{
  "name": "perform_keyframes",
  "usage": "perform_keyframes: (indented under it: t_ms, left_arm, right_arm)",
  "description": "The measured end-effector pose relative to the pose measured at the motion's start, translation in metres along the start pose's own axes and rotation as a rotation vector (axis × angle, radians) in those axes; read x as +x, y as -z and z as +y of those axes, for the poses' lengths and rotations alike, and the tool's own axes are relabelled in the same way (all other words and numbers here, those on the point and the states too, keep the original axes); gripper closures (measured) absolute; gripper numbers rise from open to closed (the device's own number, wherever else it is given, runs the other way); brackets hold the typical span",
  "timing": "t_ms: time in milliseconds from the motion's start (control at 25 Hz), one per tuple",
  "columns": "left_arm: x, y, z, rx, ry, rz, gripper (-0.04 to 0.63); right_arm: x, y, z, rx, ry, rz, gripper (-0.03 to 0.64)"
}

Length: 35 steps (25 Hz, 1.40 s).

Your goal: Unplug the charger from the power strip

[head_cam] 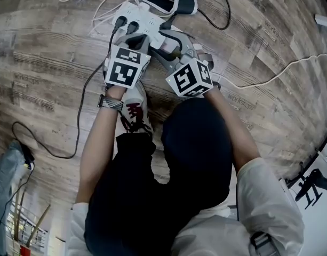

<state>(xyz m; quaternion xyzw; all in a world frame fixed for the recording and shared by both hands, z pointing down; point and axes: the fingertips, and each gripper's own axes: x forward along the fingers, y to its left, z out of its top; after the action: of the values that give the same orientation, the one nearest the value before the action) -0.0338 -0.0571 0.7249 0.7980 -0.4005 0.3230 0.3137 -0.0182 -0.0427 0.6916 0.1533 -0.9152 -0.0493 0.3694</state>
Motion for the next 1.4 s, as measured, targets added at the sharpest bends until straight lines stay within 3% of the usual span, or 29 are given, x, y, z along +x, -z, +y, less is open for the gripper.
perform_keyframes:
  t_ms: [360,800,1120,1400]
  left_arm:
    - [-0.001,0.0,-0.001,0.002,0.001,0.002,0.594]
    - [0.0,0.001,0.0,0.0,0.0,0.003,0.594]
    - [-0.001,0.0,0.0,0.003,0.0,0.001,0.594]
    - [-0.001,0.0,0.0,0.003,-0.002,0.0,0.594]
  right_arm:
    - [-0.003,-0.003,-0.008,0.168,-0.014,-0.047,0.394]
    - [-0.002,-0.004,-0.003,0.081,-0.011,-0.019,0.396]
    - [-0.004,-0.003,-0.01,0.193,-0.019,-0.039,0.396]
    - [-0.003,-0.004,-0.009,0.225,-0.026,-0.062,0.396]
